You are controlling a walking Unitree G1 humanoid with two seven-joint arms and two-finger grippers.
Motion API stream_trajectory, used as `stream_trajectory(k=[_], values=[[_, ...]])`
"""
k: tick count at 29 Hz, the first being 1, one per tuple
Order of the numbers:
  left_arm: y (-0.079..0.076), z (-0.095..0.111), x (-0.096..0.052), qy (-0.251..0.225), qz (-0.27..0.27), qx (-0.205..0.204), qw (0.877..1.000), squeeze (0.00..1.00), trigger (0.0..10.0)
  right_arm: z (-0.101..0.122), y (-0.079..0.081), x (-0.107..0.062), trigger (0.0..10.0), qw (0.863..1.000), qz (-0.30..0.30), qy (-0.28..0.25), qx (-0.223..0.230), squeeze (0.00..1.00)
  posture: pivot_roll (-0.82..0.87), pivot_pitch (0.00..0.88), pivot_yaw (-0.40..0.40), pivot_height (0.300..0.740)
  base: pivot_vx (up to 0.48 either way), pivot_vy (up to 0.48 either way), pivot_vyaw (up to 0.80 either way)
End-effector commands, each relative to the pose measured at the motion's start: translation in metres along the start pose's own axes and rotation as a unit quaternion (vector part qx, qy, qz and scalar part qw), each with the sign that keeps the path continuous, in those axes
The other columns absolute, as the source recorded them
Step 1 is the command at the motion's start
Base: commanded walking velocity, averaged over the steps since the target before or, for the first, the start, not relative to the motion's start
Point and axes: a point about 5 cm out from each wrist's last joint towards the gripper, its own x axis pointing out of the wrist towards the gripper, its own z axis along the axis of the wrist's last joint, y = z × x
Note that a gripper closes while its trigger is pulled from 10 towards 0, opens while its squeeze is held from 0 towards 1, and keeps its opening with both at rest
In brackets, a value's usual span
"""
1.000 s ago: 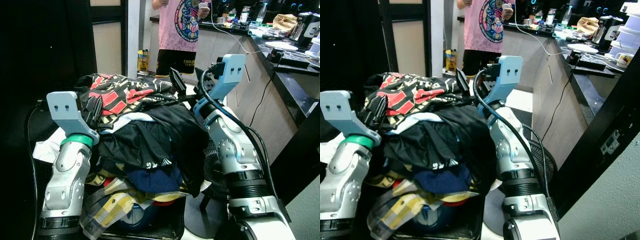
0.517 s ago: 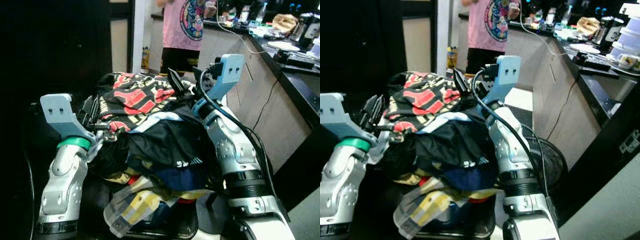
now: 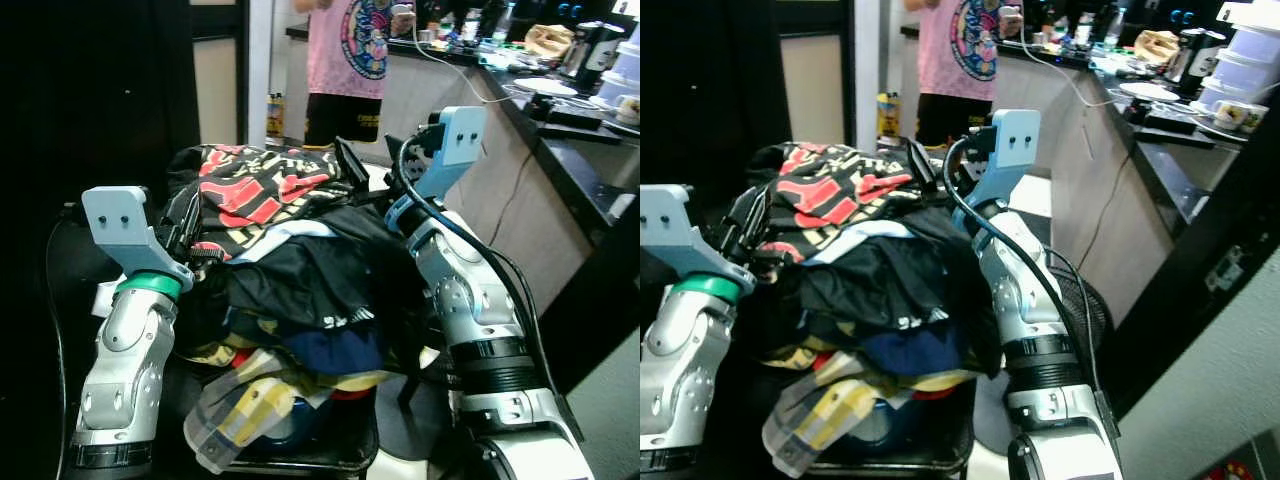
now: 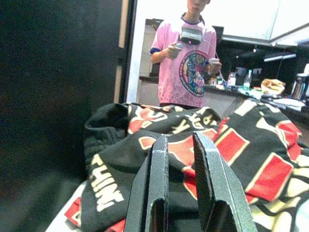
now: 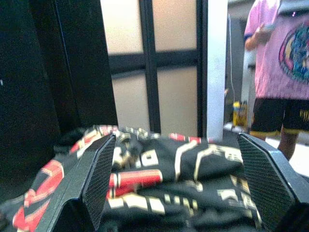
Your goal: Clothes washing
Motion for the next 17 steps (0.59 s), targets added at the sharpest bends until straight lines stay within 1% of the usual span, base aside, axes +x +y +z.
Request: stream_trajectory(k=[1, 3, 5, 6, 9, 11, 12, 13, 15, 16, 17], values=[[0.002, -0.008, -0.003, 0.024, 0.002, 0.016, 1.000, 0.00, 10.0, -0.007, 0.002, 0.001, 10.0, 1.000, 0.009, 0.021, -0.002, 0.00, -0.02, 0.000, -0.074, 0.740, 0.000, 0.000, 0.00], [0.005, -0.011, -0.002, 0.034, 0.009, 0.027, 0.999, 0.00, 10.0, -0.015, 0.003, 0.012, 10.0, 0.999, 0.002, 0.038, -0.005, 0.00, -0.03, 0.000, -0.071, 0.740, 0.000, 0.000, 0.00], [0.006, -0.013, -0.001, 0.041, 0.010, 0.033, 0.999, 0.00, 10.0, -0.019, 0.001, 0.022, 10.0, 0.999, -0.012, 0.050, -0.002, 0.00, -0.03, 0.000, -0.069, 0.740, 0.000, 0.000, 0.00], [0.006, -0.013, -0.001, 0.041, 0.010, 0.033, 0.999, 0.00, 10.0, -0.019, 0.001, 0.022, 10.0, 0.999, -0.012, 0.050, -0.002, 0.00, -0.03, 0.000, -0.069, 0.740, 0.000, 0.000, 0.00], [0.005, -0.013, 0.000, 0.042, 0.008, 0.031, 0.999, 0.00, 10.0, -0.018, 0.002, 0.032, 10.0, 0.998, -0.023, 0.058, -0.001, 0.00, -0.03, 0.000, -0.070, 0.740, 0.000, 0.000, 0.00], [0.005, -0.013, 0.000, 0.042, 0.008, 0.031, 0.999, 0.00, 10.0, -0.018, 0.002, 0.032, 10.0, 0.998, -0.023, 0.058, -0.001, 0.00, -0.03, 0.000, -0.070, 0.740, 0.000, 0.000, 0.00], [0.005, -0.013, 0.000, 0.043, 0.007, 0.029, 0.999, 0.00, 10.0, -0.016, 0.004, 0.036, 10.0, 0.998, -0.023, 0.059, 0.002, 0.00, -0.03, 0.000, -0.069, 0.740, 0.000, 0.000, 0.00], [0.005, -0.013, 0.000, 0.043, 0.007, 0.029, 0.999, 0.00, 10.0, -0.016, 0.004, 0.036, 10.0, 0.998, -0.023, 0.059, 0.002, 0.00, -0.03, 0.000, -0.069, 0.740, 0.000, 0.000, 0.00], [0.005, -0.013, -0.002, 0.047, 0.011, 0.027, 0.998, 0.00, 10.0, -0.010, 0.012, 0.049, 10.0, 0.998, -0.017, 0.062, 0.004, 0.00, -0.04, 0.027, -0.071, 0.740, 0.000, 0.000, 0.00], [0.005, -0.013, -0.002, 0.047, 0.011, 0.027, 0.998, 0.00, 10.0, -0.010, 0.012, 0.049, 10.0, 0.998, -0.017, 0.062, 0.004, 0.00, -0.04, 0.027, -0.071, 0.740, 0.000, 0.000, 0.00], [0.006, -0.013, -0.003, 0.049, 0.013, 0.028, 0.998, 0.00, 10.0, -0.008, 0.015, 0.052, 10.0, 0.998, -0.016, 0.064, 0.004, 0.00, -0.04, 0.030, -0.071, 0.740, 0.000, 0.000, 0.00]])
